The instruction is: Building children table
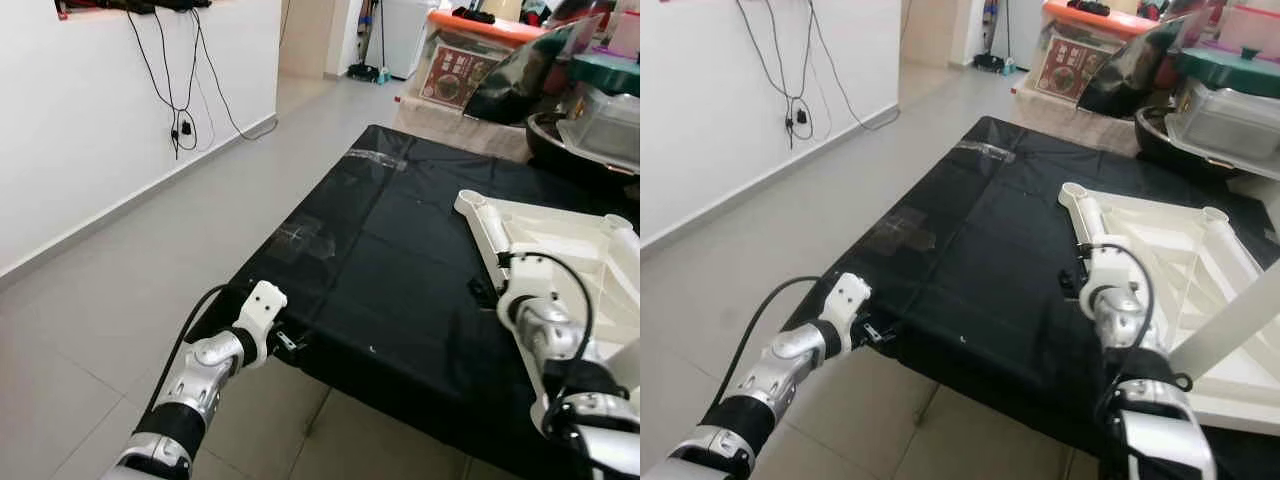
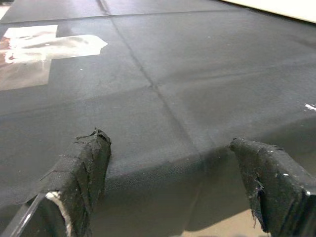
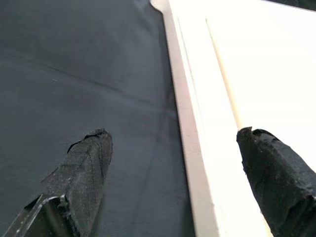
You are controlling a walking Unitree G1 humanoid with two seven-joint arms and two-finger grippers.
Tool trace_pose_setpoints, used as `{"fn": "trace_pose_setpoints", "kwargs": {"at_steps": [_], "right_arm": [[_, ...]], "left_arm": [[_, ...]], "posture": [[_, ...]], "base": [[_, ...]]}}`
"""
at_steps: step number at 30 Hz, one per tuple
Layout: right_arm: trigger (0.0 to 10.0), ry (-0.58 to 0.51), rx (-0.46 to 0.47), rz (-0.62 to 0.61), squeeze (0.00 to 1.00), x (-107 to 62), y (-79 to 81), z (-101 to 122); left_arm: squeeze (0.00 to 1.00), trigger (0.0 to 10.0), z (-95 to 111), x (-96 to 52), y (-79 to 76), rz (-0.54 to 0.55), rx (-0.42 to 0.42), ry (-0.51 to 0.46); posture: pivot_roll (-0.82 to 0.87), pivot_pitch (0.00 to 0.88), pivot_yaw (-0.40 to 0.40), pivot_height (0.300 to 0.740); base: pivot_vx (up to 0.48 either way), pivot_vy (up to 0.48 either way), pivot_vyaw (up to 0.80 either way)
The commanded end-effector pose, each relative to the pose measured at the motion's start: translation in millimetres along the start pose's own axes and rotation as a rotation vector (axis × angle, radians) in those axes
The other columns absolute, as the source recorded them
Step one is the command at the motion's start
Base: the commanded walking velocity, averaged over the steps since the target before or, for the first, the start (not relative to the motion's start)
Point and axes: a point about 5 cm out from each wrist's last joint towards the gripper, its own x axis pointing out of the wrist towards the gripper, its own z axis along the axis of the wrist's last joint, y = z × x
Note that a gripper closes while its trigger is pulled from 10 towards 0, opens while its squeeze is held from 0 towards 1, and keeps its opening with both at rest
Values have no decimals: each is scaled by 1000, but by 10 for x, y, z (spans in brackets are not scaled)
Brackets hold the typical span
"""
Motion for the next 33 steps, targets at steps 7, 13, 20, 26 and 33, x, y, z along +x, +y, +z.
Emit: {"fn": "trace_pose_setpoints", "kwargs": {"at_steps": [7, 13, 20, 26, 33], "right_arm": [[10000, 107, 45, 42, 0, 2, -24, -282], [10000, 189, 106, -7, 0, -28, -158, -481], [10000, 216, 119, -57, 0, -55, -308, -550], [10000, 210, 142, 3, 0, -45, -238, -553], [0, 201, -12, 444, 0, -51, 238, -554]], "left_arm": [[0, 10000, -49, -10, -31, -8, -2, 14], [0, 10000, -39, -2, -28, -11, 2, 15], [0, 10000, -45, 0, -39, -14, 1, 17], [0, 10000, -53, -5, -42, -16, 1, 19], [0, 10000, -51, -4, -29, -21, 7, 26]], "posture": [[166, 0, -165, 740], [164, 0, -162, 740], [163, 0, -162, 740], [166, 0, -163, 740], [163, 0, -155, 740]], "base": [[0, 0, 0], [0, 0, 0], [0, 0, 0], [0, 0, 0], [0, 0, 0]]}}
